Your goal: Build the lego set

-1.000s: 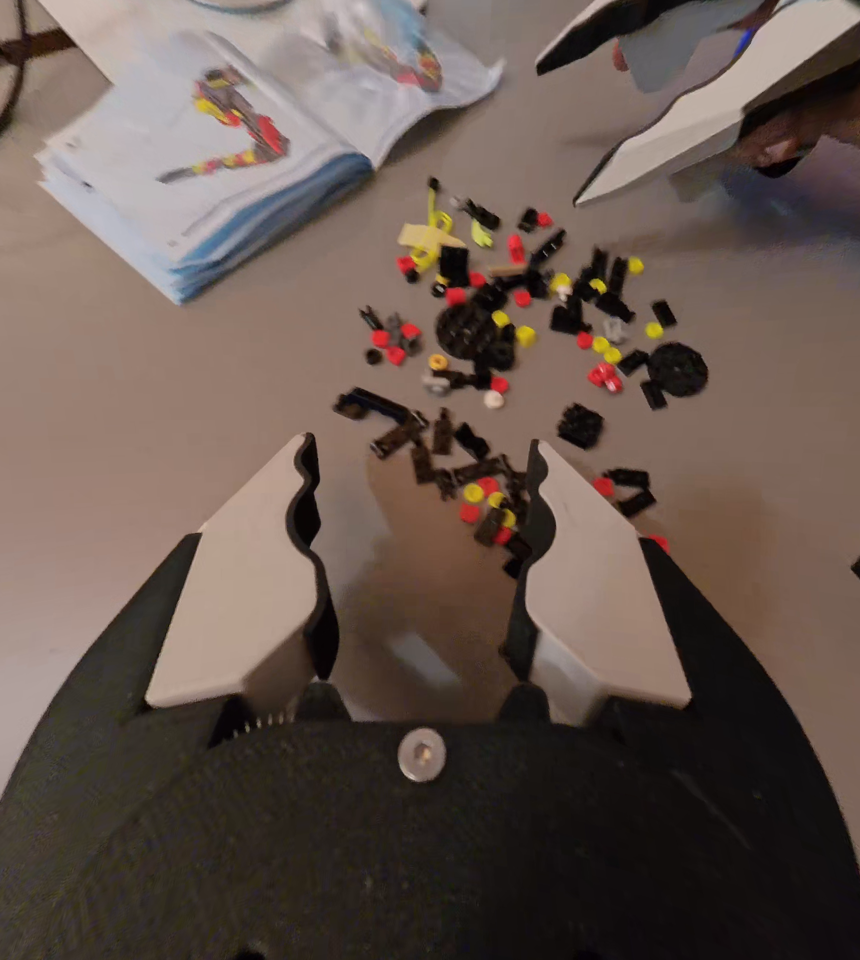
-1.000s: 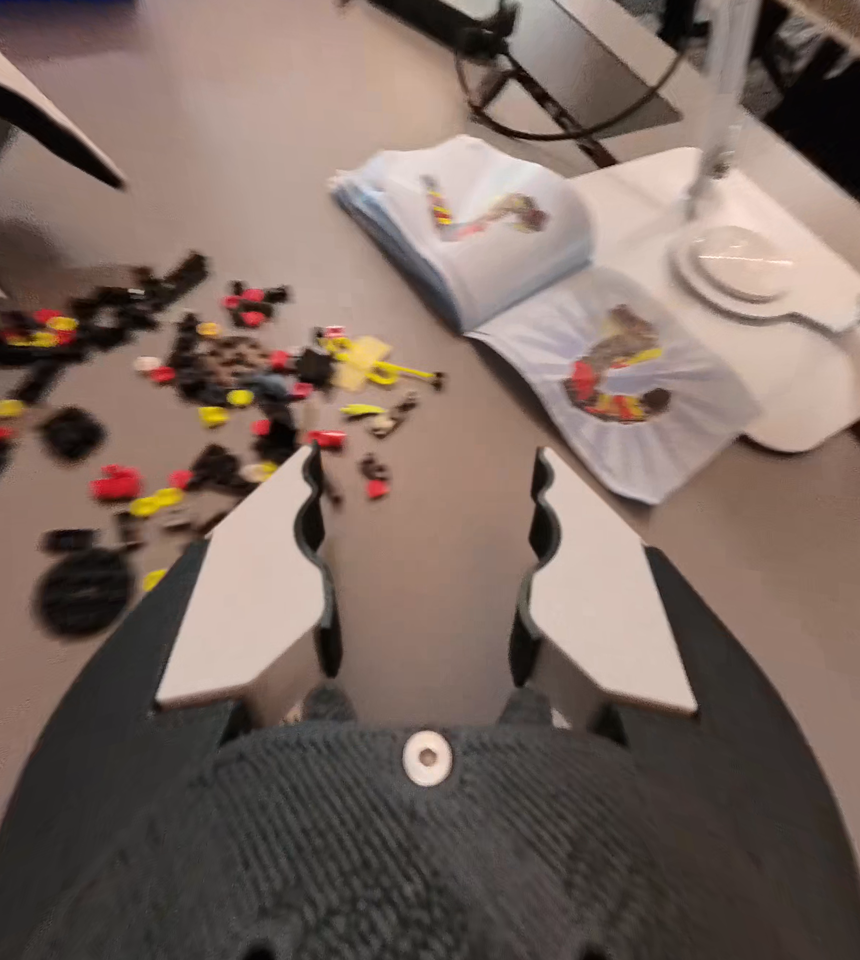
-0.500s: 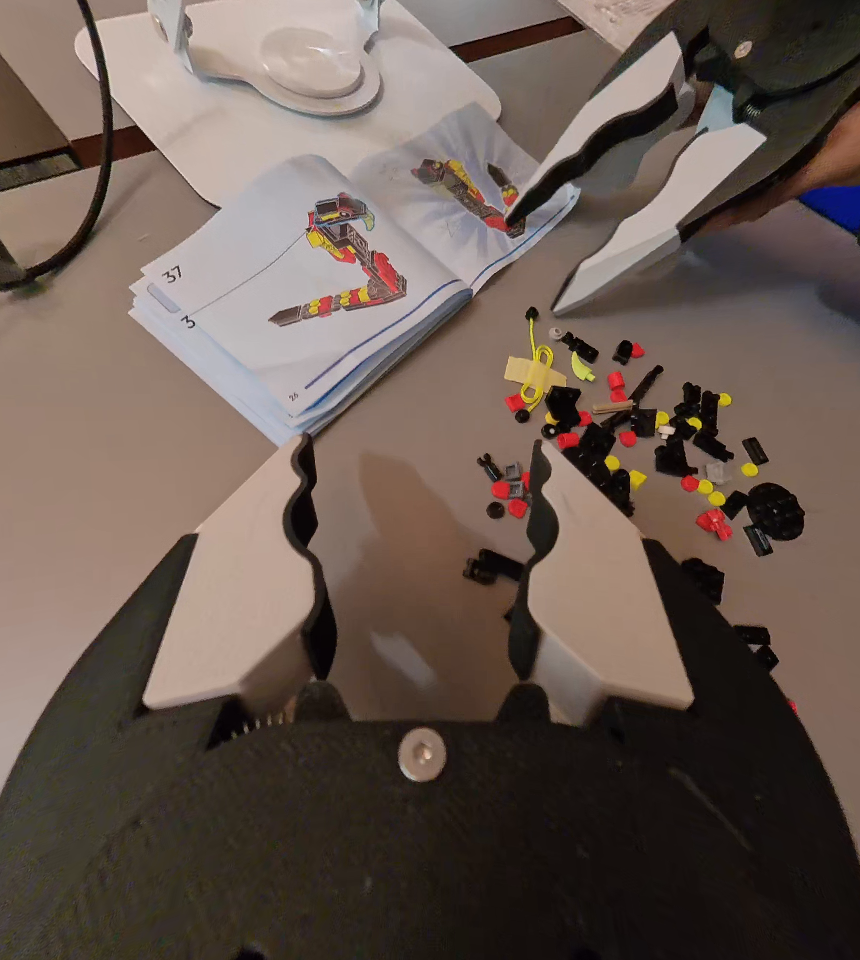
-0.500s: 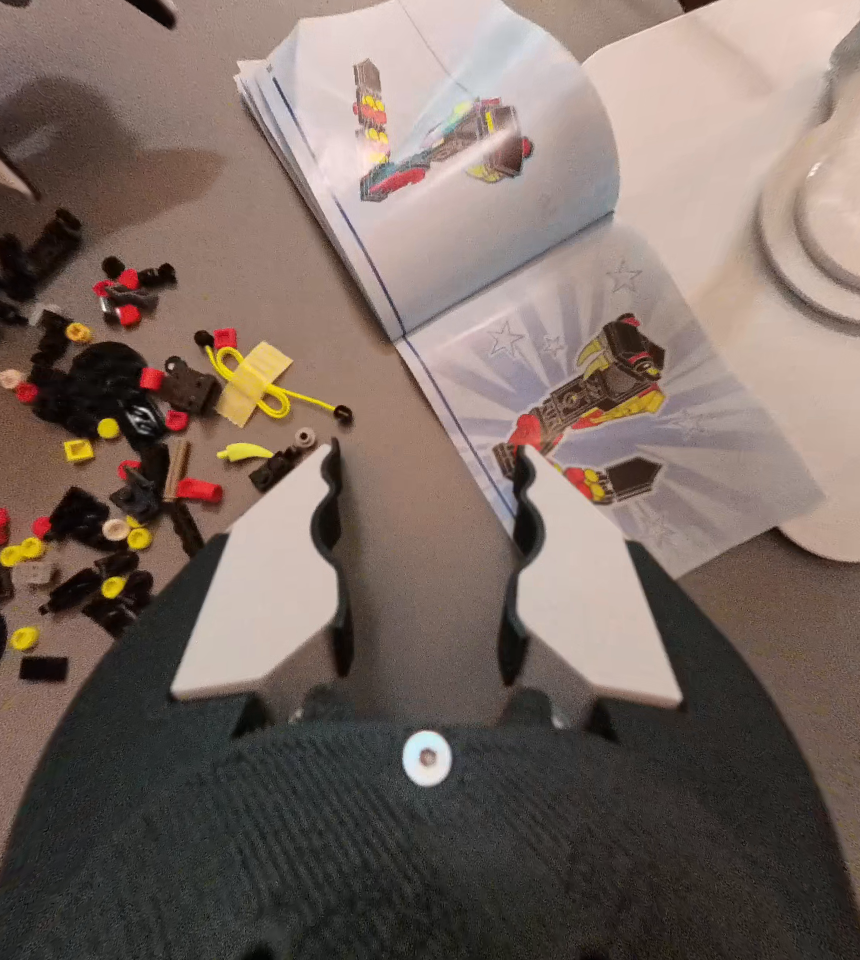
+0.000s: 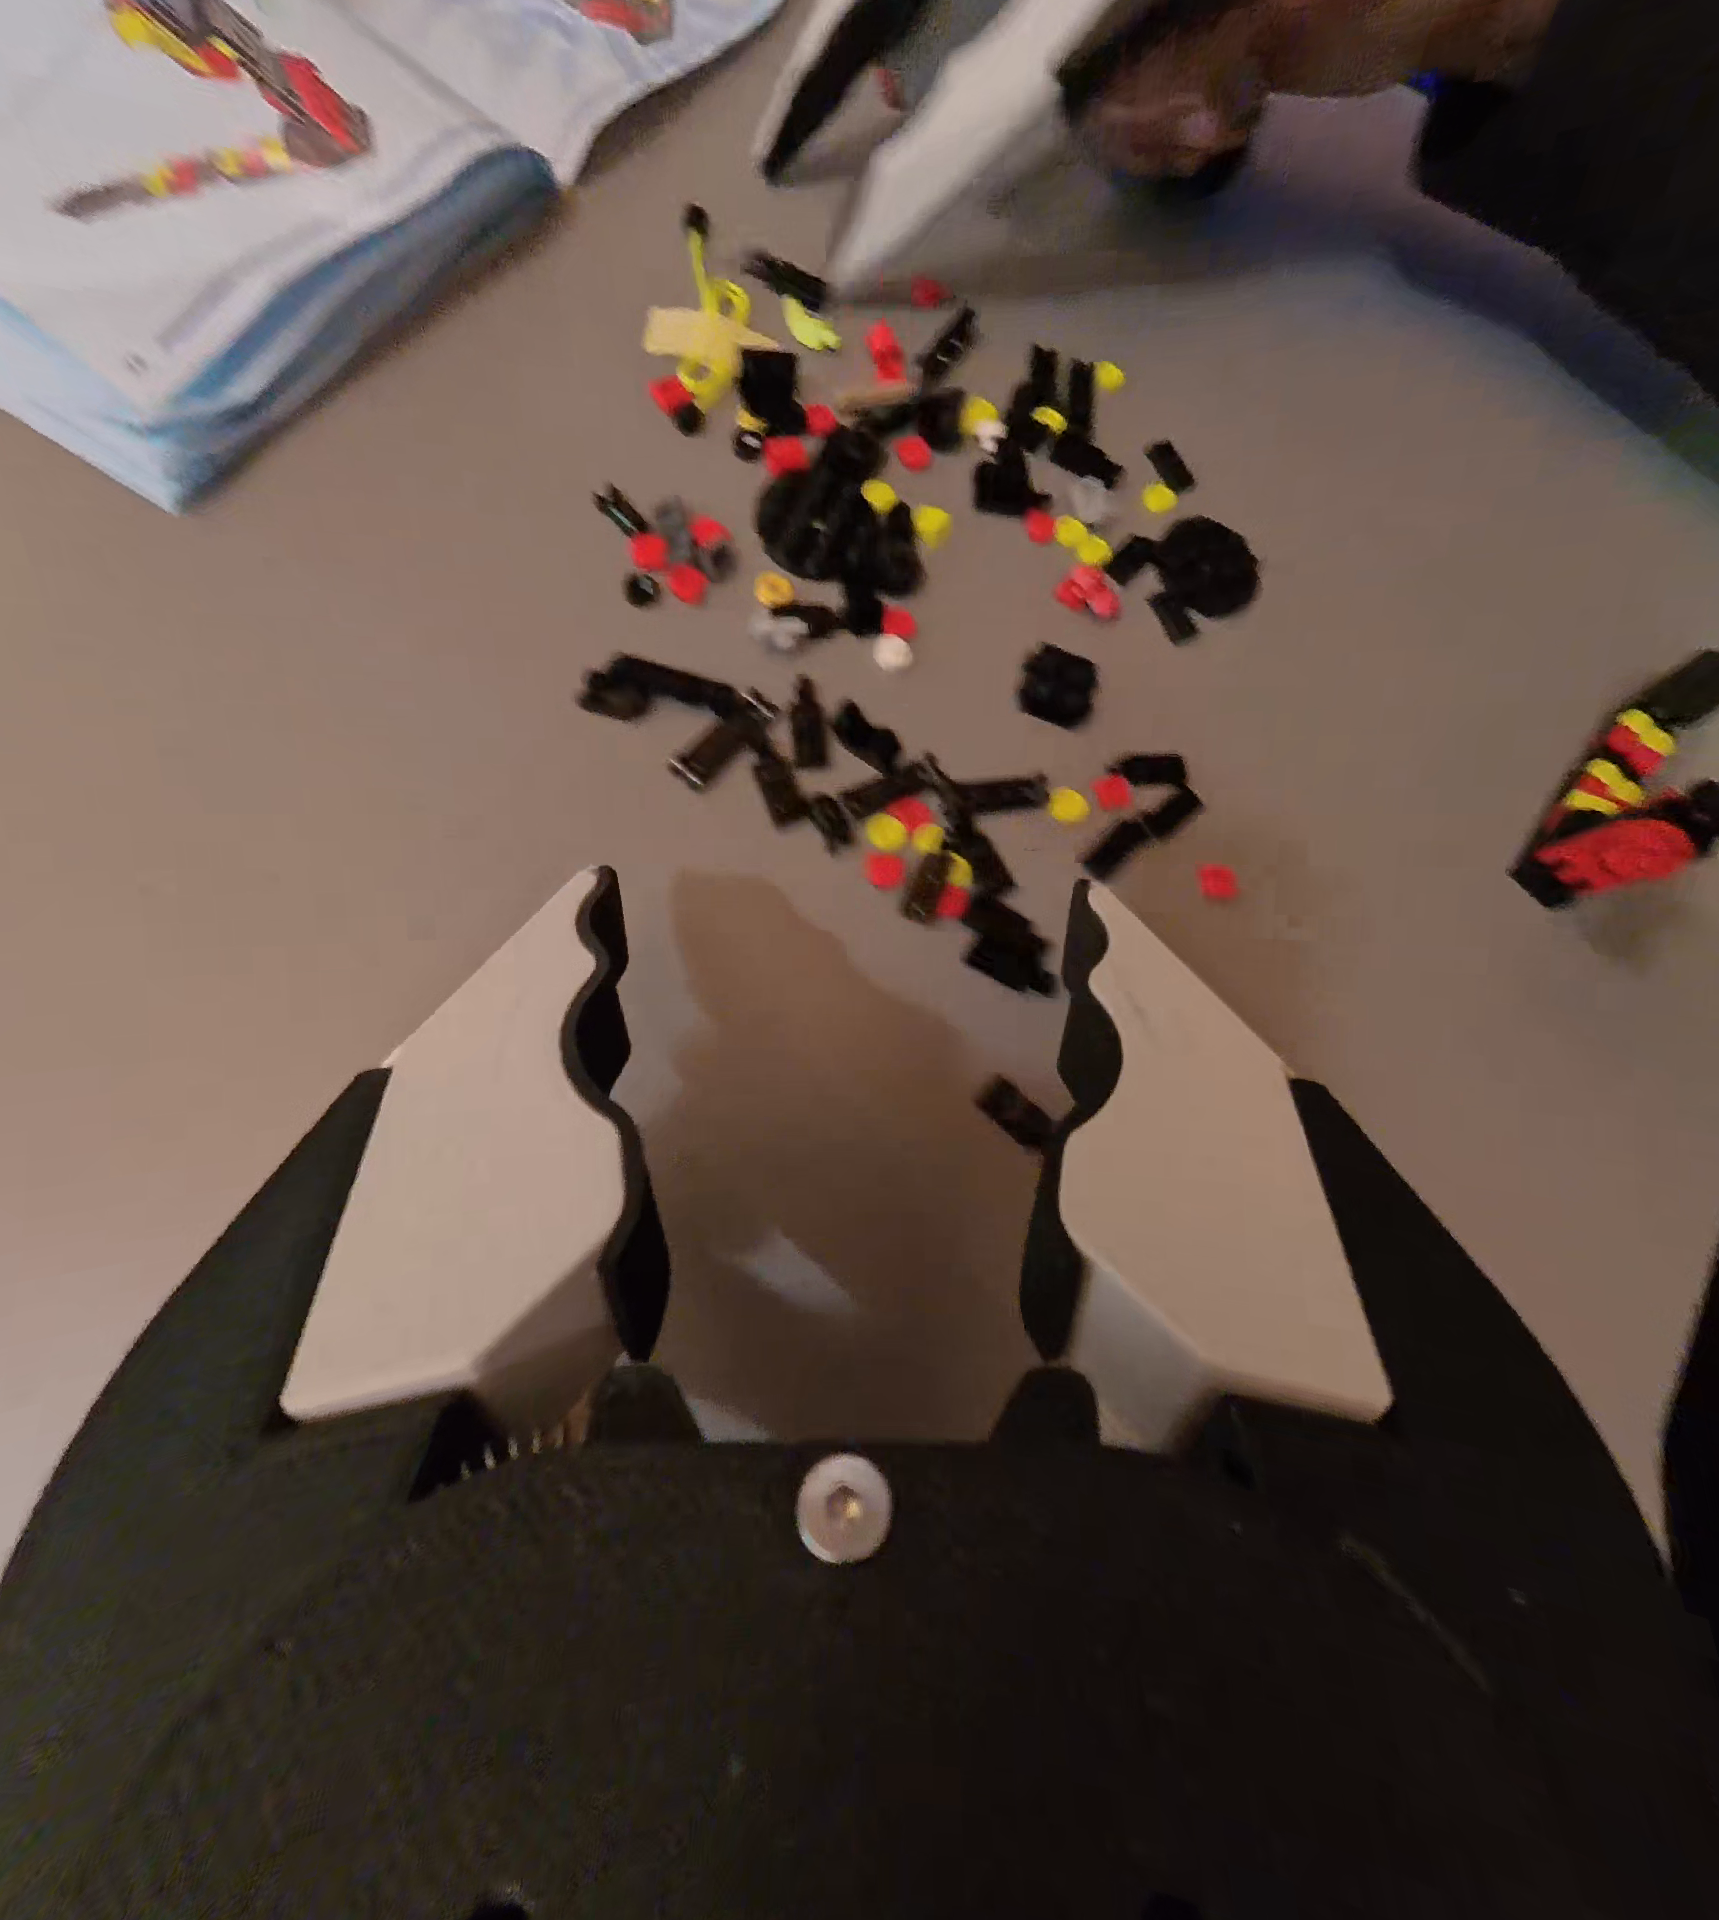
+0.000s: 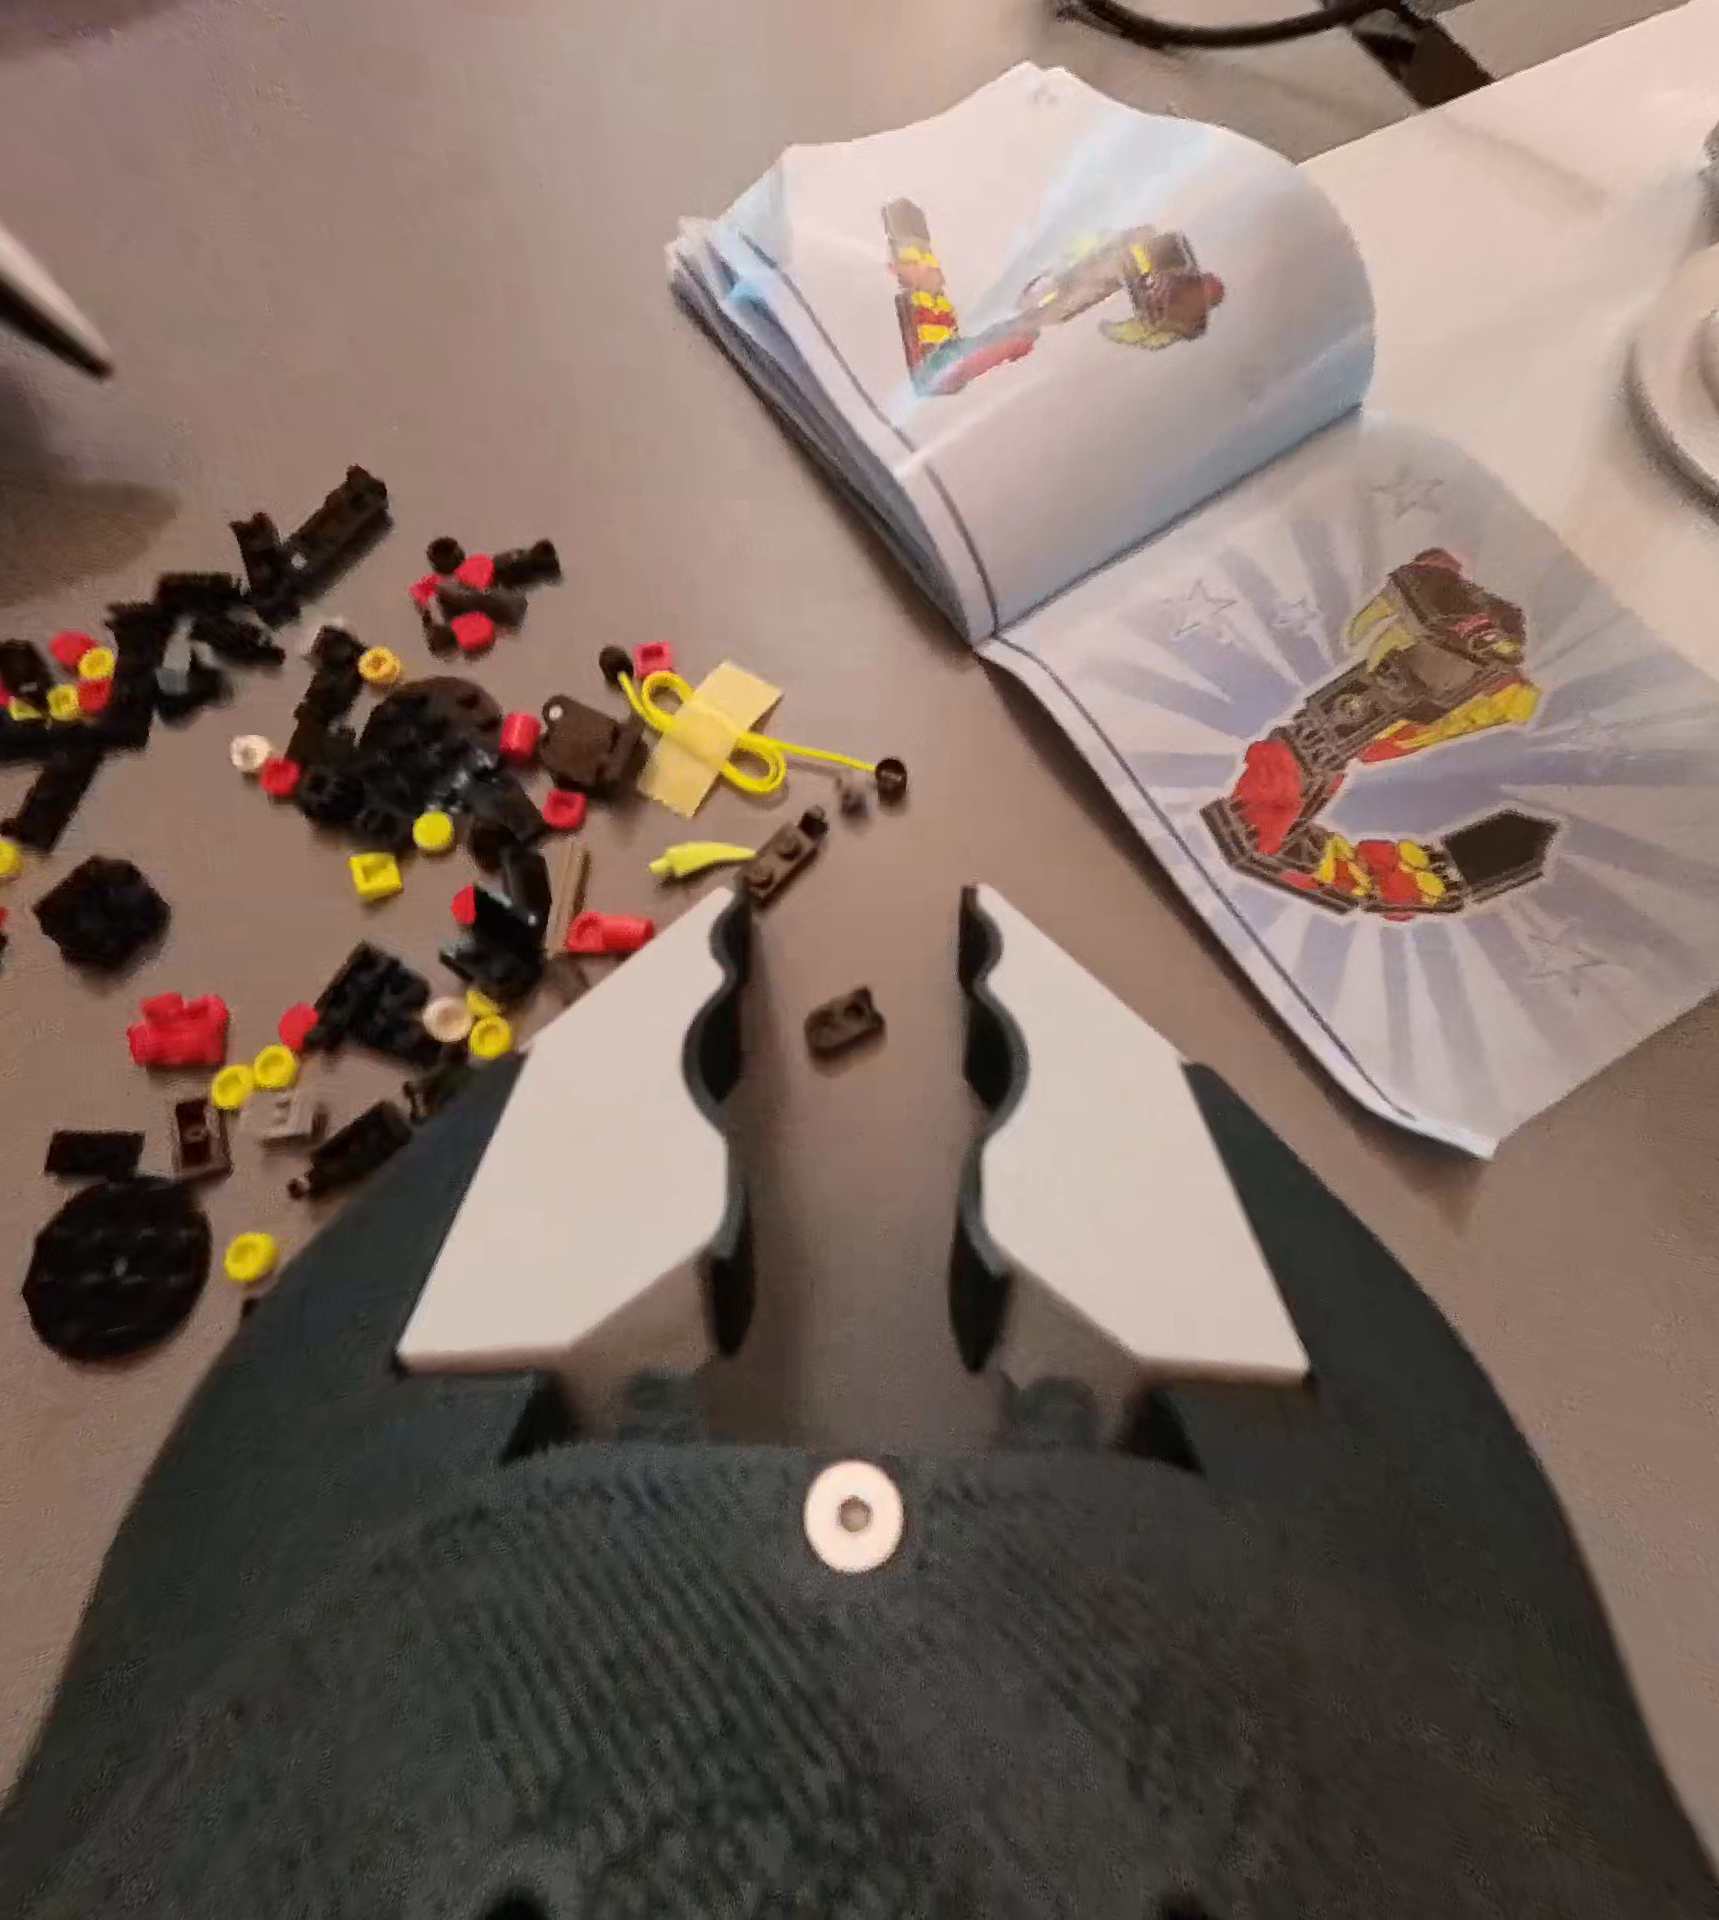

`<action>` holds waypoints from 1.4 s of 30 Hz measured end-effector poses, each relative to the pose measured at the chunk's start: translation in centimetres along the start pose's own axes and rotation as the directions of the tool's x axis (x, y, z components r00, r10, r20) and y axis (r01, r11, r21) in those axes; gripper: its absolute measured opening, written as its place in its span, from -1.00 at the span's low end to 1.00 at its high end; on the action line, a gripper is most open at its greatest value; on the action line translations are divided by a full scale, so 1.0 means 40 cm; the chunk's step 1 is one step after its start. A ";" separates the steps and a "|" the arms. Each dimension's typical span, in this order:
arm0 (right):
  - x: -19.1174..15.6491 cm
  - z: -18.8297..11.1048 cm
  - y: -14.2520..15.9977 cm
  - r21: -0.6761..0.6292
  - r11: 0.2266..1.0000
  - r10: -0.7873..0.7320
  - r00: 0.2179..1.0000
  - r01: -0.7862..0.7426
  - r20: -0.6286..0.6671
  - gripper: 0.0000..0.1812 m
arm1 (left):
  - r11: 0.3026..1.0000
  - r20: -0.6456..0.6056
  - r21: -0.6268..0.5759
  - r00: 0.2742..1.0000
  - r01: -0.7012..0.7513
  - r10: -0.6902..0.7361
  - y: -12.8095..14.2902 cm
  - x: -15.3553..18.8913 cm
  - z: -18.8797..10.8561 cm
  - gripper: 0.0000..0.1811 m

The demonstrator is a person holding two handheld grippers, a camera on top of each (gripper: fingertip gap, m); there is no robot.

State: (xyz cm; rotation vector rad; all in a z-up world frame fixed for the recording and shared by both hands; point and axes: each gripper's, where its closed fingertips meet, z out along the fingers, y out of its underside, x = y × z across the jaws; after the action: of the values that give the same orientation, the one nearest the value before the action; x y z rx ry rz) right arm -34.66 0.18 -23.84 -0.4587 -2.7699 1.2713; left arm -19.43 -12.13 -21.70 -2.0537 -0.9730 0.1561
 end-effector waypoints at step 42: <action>0.026 0.098 -0.083 -0.027 0.982 -0.188 0.978 0.186 -0.088 -1.00 | 0.998 0.131 0.001 0.990 0.060 -0.060 0.070 0.041 0.020 -0.40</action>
State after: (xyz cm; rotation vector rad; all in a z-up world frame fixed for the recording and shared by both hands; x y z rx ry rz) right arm -37.16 -4.43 -23.98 -0.2422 -2.6773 1.1543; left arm -17.02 -11.47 -23.90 -2.0351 -1.1147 0.2609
